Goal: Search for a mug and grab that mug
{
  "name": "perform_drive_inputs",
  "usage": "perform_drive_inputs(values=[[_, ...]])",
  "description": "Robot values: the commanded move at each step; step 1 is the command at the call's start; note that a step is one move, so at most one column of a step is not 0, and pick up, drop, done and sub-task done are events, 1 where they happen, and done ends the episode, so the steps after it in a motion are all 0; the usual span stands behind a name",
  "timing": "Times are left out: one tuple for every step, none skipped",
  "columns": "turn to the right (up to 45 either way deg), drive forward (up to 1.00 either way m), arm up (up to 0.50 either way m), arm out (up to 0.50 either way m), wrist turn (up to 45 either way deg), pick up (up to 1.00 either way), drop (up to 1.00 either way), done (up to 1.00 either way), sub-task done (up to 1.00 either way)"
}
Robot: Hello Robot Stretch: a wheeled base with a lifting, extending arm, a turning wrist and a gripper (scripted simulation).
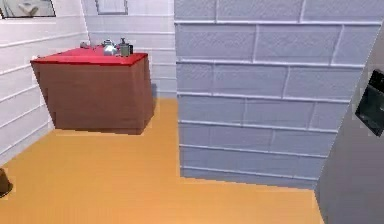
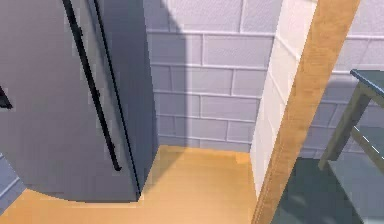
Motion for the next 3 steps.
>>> perform_drive_inputs(values=[[3.0,0.0,0.0,0.0,0.0,0.0,0.0,0.0,0.0],[45.0,0.0,0.0,0.0,0.0,0.0,0.0,0.0,0.0],[45.0,0.0,0.0,0.0,0.0,0.0,0.0,0.0,0.0]])
